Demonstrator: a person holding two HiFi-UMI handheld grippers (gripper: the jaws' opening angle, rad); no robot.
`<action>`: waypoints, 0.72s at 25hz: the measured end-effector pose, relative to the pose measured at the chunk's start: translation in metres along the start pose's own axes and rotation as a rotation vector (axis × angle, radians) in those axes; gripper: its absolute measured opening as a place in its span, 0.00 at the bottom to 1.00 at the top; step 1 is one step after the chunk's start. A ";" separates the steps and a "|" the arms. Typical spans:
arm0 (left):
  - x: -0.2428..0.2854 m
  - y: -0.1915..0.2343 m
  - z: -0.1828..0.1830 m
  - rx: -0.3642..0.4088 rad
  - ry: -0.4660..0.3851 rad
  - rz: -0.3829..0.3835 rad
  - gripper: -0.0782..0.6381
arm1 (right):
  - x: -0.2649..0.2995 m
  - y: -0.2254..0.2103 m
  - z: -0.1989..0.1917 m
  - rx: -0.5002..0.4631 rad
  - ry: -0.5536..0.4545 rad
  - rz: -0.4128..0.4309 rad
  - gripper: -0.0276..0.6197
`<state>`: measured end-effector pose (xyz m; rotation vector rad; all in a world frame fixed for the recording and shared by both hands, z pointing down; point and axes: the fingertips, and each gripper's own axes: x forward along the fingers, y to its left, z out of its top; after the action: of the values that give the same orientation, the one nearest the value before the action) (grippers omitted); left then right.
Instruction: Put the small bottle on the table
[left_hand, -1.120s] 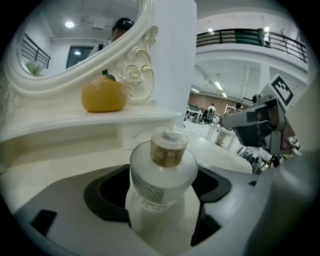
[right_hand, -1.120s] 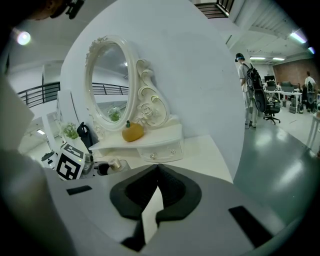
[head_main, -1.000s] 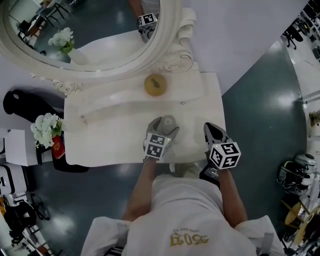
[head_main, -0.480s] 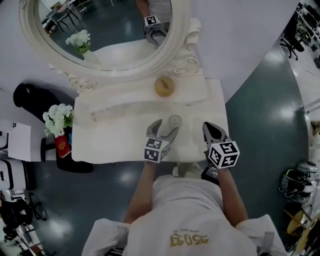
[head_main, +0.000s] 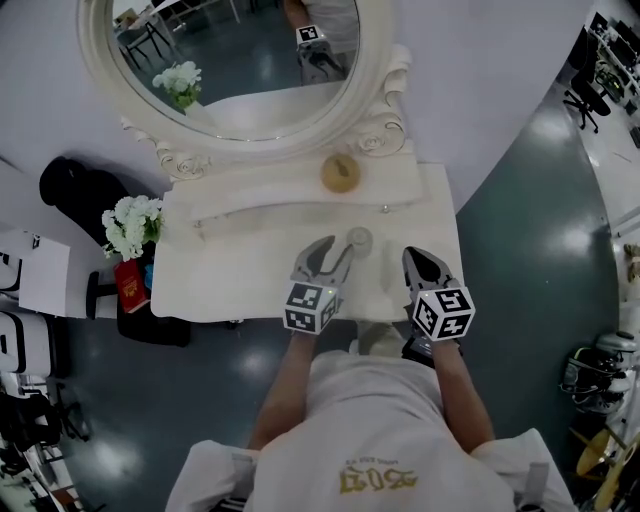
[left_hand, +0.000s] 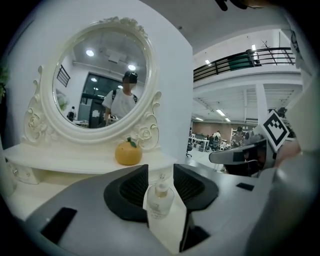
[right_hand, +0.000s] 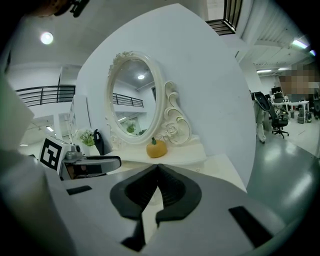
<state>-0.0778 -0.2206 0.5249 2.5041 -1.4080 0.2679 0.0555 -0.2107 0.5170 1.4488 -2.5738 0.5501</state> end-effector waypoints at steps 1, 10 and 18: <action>-0.003 0.000 0.003 0.003 -0.011 0.009 0.34 | -0.001 0.002 0.001 -0.006 -0.005 -0.001 0.06; -0.011 0.005 0.004 -0.013 -0.019 0.043 0.16 | -0.005 0.011 0.001 -0.030 -0.009 -0.006 0.06; -0.009 0.013 -0.009 0.018 0.051 0.091 0.13 | -0.006 0.007 0.005 -0.028 -0.015 -0.009 0.06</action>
<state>-0.0937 -0.2175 0.5325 2.4328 -1.5079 0.3604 0.0530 -0.2041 0.5092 1.4597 -2.5745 0.5019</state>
